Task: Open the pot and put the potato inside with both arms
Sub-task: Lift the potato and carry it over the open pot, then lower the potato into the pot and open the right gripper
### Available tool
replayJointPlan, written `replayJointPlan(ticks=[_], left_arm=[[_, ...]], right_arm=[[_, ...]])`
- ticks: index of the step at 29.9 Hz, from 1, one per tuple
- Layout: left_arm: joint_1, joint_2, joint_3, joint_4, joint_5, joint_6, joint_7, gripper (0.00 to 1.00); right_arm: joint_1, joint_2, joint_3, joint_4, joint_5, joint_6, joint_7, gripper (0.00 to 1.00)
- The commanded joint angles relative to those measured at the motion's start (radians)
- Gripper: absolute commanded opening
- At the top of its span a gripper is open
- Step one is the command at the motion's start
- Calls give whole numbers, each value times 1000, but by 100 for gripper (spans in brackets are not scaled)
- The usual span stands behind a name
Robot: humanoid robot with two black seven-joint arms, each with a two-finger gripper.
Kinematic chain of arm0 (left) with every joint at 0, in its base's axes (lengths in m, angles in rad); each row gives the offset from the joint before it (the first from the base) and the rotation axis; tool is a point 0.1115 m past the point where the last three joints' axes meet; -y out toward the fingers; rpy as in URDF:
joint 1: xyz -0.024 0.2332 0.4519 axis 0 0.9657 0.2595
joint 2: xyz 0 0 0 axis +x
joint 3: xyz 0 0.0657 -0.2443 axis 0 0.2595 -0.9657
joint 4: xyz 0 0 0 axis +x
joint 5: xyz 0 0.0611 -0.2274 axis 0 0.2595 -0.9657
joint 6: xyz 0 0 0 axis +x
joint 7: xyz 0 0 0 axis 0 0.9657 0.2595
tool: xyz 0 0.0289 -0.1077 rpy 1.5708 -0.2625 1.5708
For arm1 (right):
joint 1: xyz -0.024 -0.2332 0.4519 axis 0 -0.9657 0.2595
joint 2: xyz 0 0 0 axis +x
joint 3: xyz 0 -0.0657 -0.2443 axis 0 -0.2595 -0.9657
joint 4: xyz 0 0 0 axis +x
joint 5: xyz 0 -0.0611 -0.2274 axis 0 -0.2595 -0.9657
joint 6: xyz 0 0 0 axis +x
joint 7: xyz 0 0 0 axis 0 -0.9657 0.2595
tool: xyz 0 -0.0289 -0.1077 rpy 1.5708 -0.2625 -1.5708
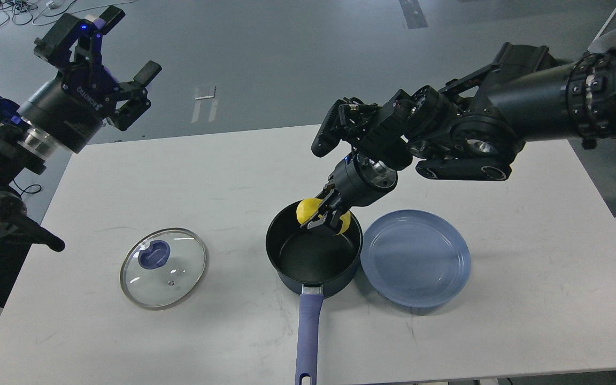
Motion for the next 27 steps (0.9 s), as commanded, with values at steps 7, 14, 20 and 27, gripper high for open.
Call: replayJointPlan(ticks=[7, 14, 20, 27], left_arm=[[0, -1, 0, -2, 1, 0, 0, 98], [0, -1, 0, -2, -1, 0, 0, 98], [2, -1, 0, -2, 1, 0, 0, 98], [3, -1, 0, -2, -1, 0, 0, 98]], right_arm=[[-50, 3, -10, -42, 8, -4, 0, 25], [-73, 3, -11, -51, 67, -39, 0, 27], [-78, 3, -13, -48, 116, -39, 0, 27], [-99, 3, -25, -53, 124, -44, 0, 27]])
